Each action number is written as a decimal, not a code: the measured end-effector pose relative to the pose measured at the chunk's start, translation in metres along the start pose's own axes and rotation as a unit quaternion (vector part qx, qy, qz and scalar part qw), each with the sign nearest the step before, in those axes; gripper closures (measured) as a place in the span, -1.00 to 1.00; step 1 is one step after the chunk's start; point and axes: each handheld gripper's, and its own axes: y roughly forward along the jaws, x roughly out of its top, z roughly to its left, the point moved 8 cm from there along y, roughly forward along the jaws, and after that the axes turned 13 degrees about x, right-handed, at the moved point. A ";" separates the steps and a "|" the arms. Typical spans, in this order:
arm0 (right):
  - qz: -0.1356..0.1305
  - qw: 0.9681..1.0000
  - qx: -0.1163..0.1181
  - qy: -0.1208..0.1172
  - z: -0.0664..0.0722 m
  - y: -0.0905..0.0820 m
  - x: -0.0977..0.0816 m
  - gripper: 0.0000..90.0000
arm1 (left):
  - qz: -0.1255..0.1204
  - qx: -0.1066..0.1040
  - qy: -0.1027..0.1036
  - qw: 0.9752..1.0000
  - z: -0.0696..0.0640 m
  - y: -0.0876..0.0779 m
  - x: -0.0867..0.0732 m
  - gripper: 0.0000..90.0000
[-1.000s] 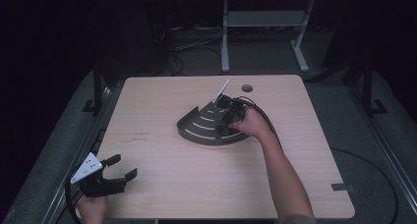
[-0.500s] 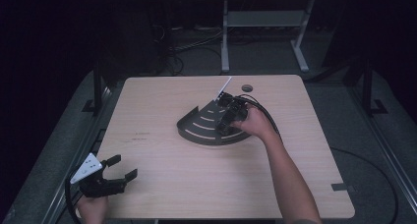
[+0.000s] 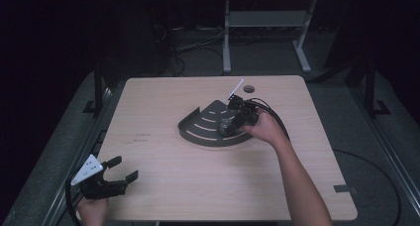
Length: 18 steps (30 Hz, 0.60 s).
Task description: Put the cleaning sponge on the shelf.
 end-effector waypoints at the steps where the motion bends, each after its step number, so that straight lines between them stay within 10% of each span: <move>1: 0.000 1.000 0.001 0.000 0.000 0.000 -0.002 -0.62 | 0.000 -0.001 0.001 1.000 0.000 0.000 0.000 -0.70; 18: -0.014 1.000 0.001 -0.013 0.022 -0.014 -0.030 -0.61 | 0.001 0.000 -0.003 1.000 0.001 -0.001 -0.001 -0.70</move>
